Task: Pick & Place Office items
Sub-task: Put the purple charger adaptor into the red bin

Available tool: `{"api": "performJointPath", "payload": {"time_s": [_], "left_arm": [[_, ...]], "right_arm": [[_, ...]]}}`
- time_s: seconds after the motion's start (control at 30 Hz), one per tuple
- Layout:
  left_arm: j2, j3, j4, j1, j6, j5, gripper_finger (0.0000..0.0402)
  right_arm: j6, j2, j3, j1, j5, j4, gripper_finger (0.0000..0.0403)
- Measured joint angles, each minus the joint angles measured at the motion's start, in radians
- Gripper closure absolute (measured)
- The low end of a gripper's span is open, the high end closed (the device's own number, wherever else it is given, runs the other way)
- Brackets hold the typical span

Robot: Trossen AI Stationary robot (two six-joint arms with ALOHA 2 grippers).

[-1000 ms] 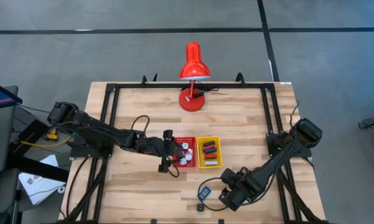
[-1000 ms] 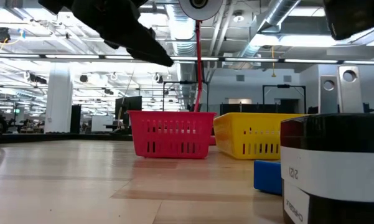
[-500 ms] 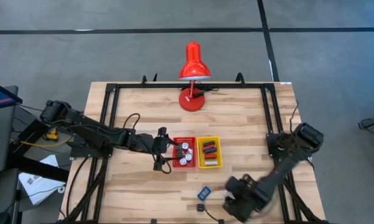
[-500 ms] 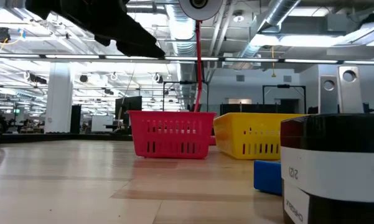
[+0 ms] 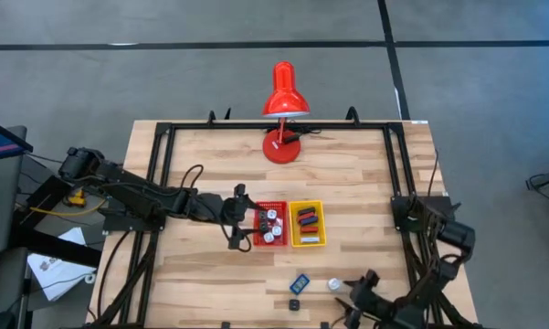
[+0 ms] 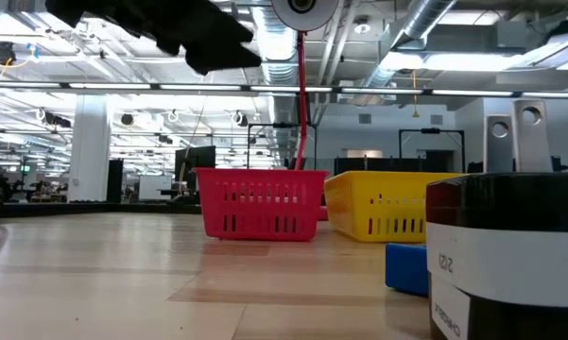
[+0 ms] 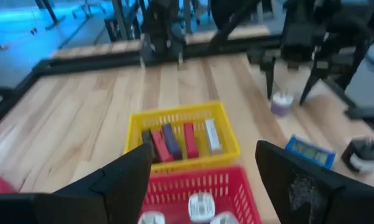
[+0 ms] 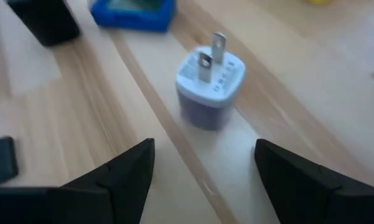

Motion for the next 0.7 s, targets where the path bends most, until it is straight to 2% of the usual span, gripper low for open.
{"api": "performJointPath", "payload": {"time_s": [0.13, 0.2, 0.43, 0.7], "left_arm": [[0.000, 0.000, 0.051, 0.000, 0.000, 0.000, 0.0119], [0.000, 0.000, 0.068, 0.000, 0.000, 0.000, 0.0119], [0.000, 0.000, 0.096, 0.000, -0.008, 0.001, 0.0119], [0.000, 0.000, 0.094, 0.000, -0.026, 0.004, 0.0119]], "right_arm": [[0.121, 0.052, -0.003, 0.043, 0.168, 0.017, 0.0133], [0.147, 0.068, -0.001, 0.048, 0.202, 0.017, 0.0133], [0.008, 0.143, 0.046, 0.006, 0.256, 0.016, 0.0133], [0.037, 0.150, 0.054, -0.024, 0.263, 0.003, 0.0150]]}}
